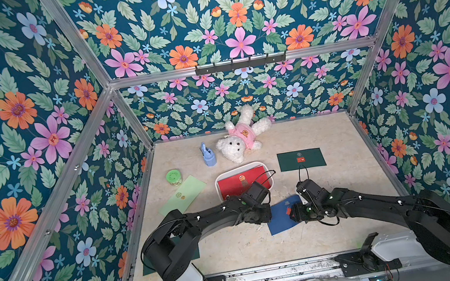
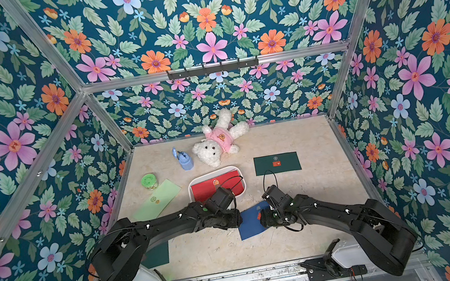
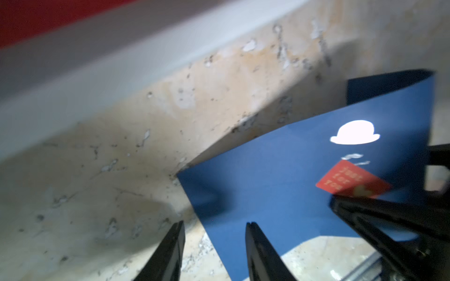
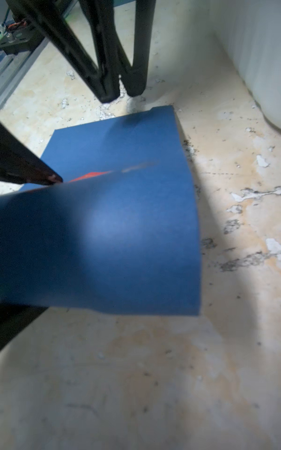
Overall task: Put the sealed envelopes into the storage box
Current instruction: Pick up the envelope from the center of the board.
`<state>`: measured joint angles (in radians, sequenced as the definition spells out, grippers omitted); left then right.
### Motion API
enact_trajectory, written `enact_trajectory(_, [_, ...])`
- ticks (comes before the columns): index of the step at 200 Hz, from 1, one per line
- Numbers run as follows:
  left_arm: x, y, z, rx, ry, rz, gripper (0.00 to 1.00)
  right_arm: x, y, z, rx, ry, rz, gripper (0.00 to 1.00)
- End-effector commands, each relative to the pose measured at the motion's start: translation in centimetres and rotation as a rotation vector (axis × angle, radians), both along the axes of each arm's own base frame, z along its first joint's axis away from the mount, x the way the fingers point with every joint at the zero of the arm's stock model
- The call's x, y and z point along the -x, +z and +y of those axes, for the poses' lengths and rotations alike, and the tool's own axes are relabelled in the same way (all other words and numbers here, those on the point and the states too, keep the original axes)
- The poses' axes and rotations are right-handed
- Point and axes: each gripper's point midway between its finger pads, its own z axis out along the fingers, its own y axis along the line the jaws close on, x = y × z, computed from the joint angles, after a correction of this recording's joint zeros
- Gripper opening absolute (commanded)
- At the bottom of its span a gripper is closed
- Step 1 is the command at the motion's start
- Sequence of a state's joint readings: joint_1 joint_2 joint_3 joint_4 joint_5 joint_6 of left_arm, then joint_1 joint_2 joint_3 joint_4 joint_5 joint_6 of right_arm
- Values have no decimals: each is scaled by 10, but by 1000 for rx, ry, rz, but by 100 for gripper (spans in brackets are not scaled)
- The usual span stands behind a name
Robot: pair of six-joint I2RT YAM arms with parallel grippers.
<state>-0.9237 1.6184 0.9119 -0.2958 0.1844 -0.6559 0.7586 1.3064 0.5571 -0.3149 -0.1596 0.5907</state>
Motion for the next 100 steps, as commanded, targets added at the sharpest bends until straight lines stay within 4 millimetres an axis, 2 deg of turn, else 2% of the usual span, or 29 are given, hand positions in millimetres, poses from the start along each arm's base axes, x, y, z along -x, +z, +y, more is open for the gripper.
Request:
enact_trajectory(1, [0, 14, -5, -1, -146, -26, 48, 31, -15, -29, 113, -23, 131, 65])
enact_trajectory(22, [-3, 33, -33, 88, -292, -71, 48, 33, -13, -30, 103, -21, 124, 65])
enact_trajectory(54, [-10, 45, -65, 158, -453, -124, 48, 35, -11, -31, 97, -17, 122, 64])
enact_trajectory(100, [-18, 40, -88, 184, -601, -175, 49, 36, -8, -27, 65, -9, 122, 64])
